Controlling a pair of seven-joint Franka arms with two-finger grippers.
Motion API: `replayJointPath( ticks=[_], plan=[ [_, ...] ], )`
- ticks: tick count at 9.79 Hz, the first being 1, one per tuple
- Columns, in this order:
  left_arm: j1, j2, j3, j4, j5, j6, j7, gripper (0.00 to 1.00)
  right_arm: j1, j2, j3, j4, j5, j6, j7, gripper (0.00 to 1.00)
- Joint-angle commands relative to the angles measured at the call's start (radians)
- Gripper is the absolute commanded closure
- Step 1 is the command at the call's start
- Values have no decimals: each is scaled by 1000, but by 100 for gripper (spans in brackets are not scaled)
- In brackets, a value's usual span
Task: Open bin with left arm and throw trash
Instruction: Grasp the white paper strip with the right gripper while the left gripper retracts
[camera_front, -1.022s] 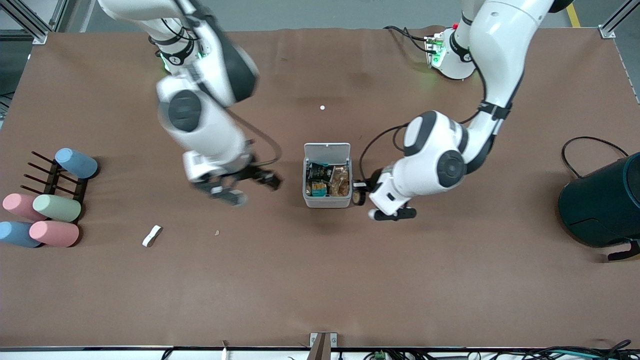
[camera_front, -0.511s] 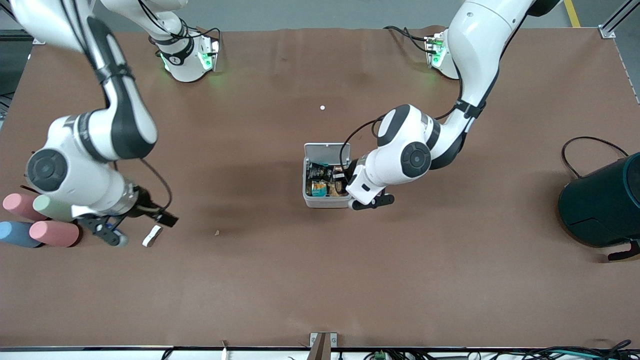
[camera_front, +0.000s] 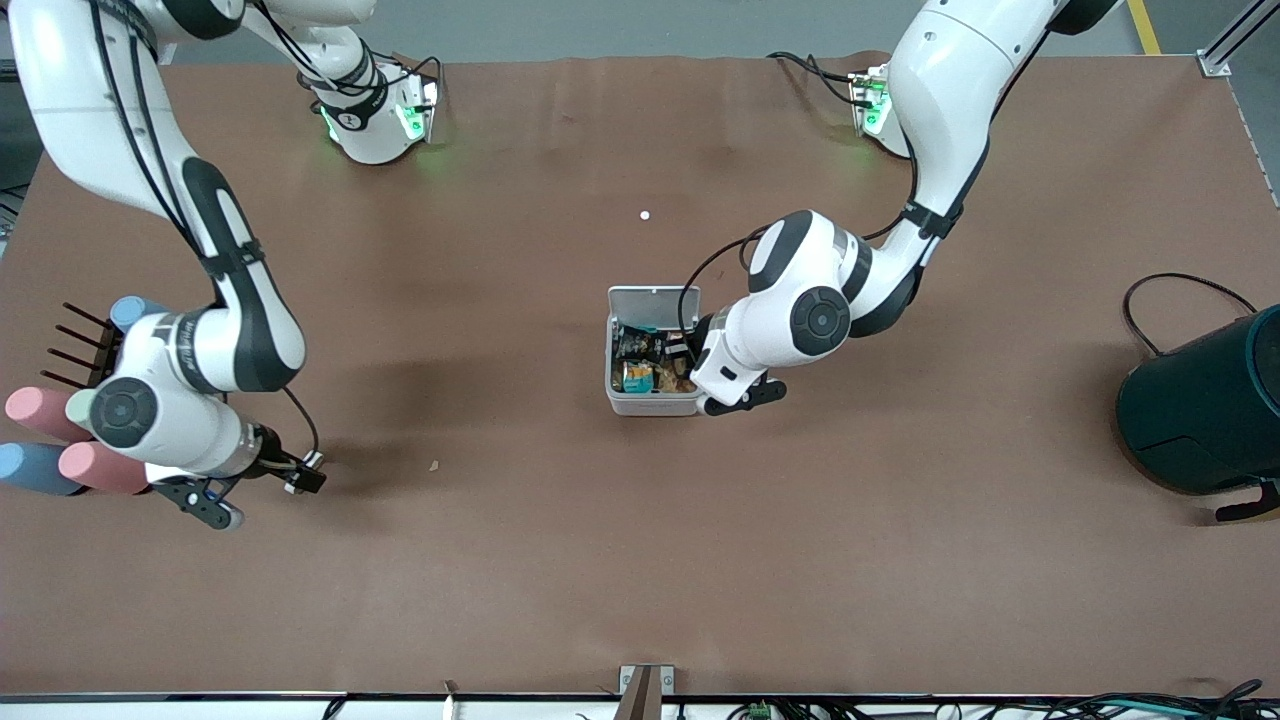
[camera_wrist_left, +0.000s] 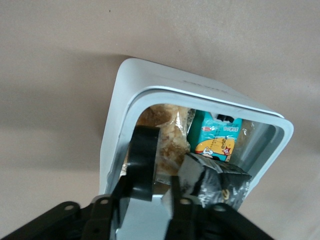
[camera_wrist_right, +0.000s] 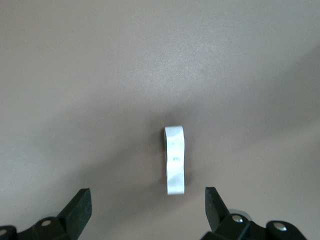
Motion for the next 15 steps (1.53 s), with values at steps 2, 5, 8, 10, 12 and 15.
replayJointPath(
  ticks=[2,5,8,10,12,15],
  plan=[
    [18,-81,18,-10,16,-57,-18,0,-59,20,22,-96,-77,134,-1,0],
    [128,-133,15,115,165,-230,-5,0,-60,22,22,-124,-78,175,-2,59],
    [237,-179,12,235,303,-404,96,0,-60,22,24,-97,-71,175,1,100],
    [311,-274,18,232,314,-502,267,0,-57,24,27,-71,-66,176,2,100],
    [377,-432,27,193,343,-645,473,0,-47,13,76,-28,-33,106,10,100],
    [340,-613,154,56,418,-653,576,0,47,-25,229,183,52,-200,311,100]
  ],
)
